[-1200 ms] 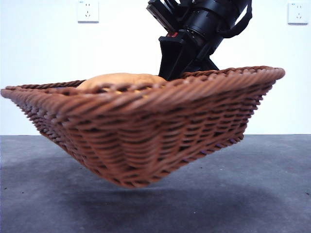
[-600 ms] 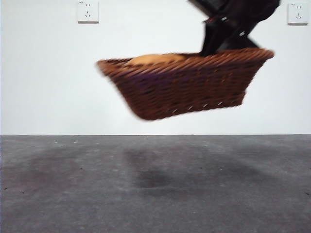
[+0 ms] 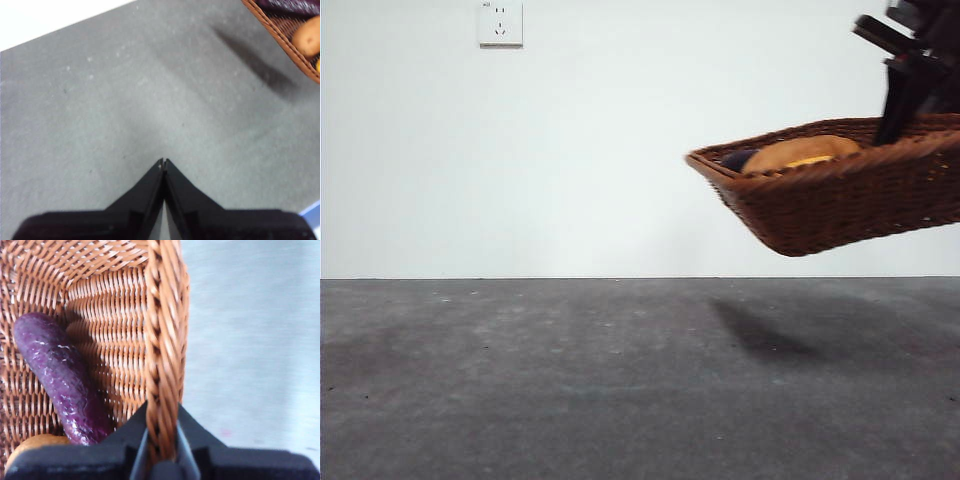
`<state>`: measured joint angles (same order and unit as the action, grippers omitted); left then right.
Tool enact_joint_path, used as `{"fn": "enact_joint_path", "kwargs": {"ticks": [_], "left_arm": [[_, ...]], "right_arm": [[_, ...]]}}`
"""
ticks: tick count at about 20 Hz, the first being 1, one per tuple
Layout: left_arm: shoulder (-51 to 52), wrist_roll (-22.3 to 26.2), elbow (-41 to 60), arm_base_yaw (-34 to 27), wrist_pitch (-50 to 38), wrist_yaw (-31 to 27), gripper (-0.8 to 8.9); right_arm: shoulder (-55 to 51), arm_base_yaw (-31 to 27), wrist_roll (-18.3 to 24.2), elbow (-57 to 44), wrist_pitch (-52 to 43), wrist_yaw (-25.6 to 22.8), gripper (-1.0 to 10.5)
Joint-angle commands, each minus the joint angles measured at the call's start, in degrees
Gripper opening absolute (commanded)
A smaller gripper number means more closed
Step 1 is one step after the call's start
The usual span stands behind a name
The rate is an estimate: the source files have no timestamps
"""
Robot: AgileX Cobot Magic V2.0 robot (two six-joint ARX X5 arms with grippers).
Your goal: Help me put the vegetables on the table into the basket
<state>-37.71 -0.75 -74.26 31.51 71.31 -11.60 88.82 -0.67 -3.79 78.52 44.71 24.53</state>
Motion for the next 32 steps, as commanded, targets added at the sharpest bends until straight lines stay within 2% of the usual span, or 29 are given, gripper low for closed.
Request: {"fn": "enact_joint_path", "kwargs": {"ticks": [1, 3, 8, 21, 25, 28, 32], "left_arm": [[0.4, -1.9, 0.7, -0.2, -1.2, 0.1, -0.08], [0.5, -1.9, 0.7, -0.2, -2.3, 0.1, -0.08], [0.4, -2.1, 0.7, -0.2, -1.8, 0.0, -0.08], [-0.2, -2.9, 0.7, -0.2, -1.5, 0.0, -0.08], [-0.5, -2.9, 0.7, -0.2, -1.5, 0.0, -0.08], [-0.5, -2.9, 0.7, -0.2, -1.5, 0.0, -0.08], [-0.7, -2.9, 0.7, -0.2, -1.5, 0.0, -0.08]], "right_arm": [[0.7, -1.2, 1.3, -1.7, -1.3, 1.1, -0.1], [1.0, -2.1, 1.0, -5.9, -5.7, 2.8, -0.1], [3.0, -2.7, 1.0, -13.9, -14.9, 3.0, -0.1], [16.3, -3.6, 4.1, -13.9, -19.8, 0.5, -0.1], [16.8, -3.5, 4.7, -13.5, -21.4, 0.8, 0.1], [16.7, -3.5, 4.7, -13.4, -21.5, 1.2, 2.3], [14.0, -3.5, 4.5, -12.2, -21.2, 0.9, 2.6]]}}
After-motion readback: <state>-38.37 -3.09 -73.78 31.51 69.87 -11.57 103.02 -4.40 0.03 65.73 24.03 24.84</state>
